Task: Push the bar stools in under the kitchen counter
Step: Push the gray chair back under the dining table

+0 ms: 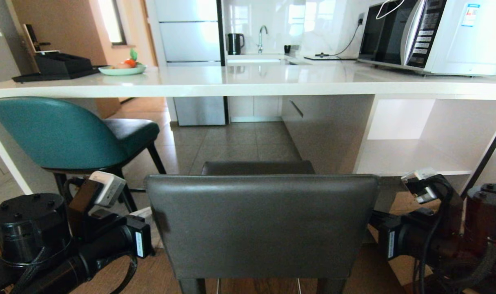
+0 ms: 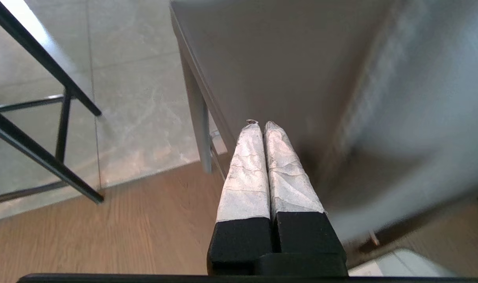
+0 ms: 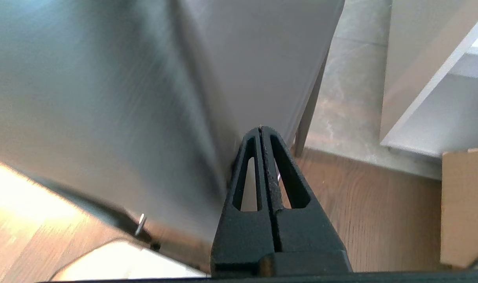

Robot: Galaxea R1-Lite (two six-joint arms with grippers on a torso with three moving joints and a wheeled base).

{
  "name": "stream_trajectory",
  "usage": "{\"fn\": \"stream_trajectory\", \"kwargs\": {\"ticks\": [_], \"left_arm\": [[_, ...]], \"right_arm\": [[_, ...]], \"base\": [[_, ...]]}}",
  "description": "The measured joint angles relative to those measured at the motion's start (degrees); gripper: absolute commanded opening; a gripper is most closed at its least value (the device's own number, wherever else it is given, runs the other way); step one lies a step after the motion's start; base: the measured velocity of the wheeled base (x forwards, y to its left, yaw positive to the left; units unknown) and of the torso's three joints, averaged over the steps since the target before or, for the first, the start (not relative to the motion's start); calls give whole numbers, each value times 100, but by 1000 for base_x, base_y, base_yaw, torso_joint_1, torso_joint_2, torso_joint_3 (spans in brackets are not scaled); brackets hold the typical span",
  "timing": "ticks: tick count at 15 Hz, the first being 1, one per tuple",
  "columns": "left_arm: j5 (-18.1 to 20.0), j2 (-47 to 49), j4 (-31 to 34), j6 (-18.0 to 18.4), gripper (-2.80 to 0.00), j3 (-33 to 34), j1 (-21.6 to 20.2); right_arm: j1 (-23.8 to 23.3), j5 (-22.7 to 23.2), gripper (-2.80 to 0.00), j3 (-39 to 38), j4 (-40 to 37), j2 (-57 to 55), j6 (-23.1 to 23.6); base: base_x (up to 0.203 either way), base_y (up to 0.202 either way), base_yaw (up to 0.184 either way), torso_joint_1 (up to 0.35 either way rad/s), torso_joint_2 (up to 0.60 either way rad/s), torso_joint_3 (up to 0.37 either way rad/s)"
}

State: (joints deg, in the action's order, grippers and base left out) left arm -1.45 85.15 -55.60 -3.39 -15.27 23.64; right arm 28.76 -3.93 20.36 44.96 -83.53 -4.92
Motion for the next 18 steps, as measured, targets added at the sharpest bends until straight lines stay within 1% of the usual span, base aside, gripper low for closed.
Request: {"fn": "stream_trajectory", "kwargs": {"ticks": [2,4,6,7,14,18], "left_arm": [[-2,279,-251,12,-280,-135,-22],[-9,636,-695,33,-280,-215,-33],[-22,949,-1247,41,-280,-236,-46],[-22,1045,-1380,34,-280,-245,-58],[-15,1259,-1398,28,-280,-335,-38],[-28,1439,-1359,35,-280,-600,-47]], "right_arm": [[20,-147,-280,115,326,-403,6],[26,-378,-280,284,436,-800,10],[33,-431,-280,448,561,-1119,17],[33,-441,-280,537,636,-1240,18],[31,-449,-280,803,655,-1555,15],[25,-450,-280,993,633,-1661,12]], "base": [[0,0,0,0,0,0],[0,0,0,0,0,0],[0,0,0,0,0,0],[0,0,0,0,0,0],[0,0,0,0,0,0],[0,0,0,0,0,0]]}}
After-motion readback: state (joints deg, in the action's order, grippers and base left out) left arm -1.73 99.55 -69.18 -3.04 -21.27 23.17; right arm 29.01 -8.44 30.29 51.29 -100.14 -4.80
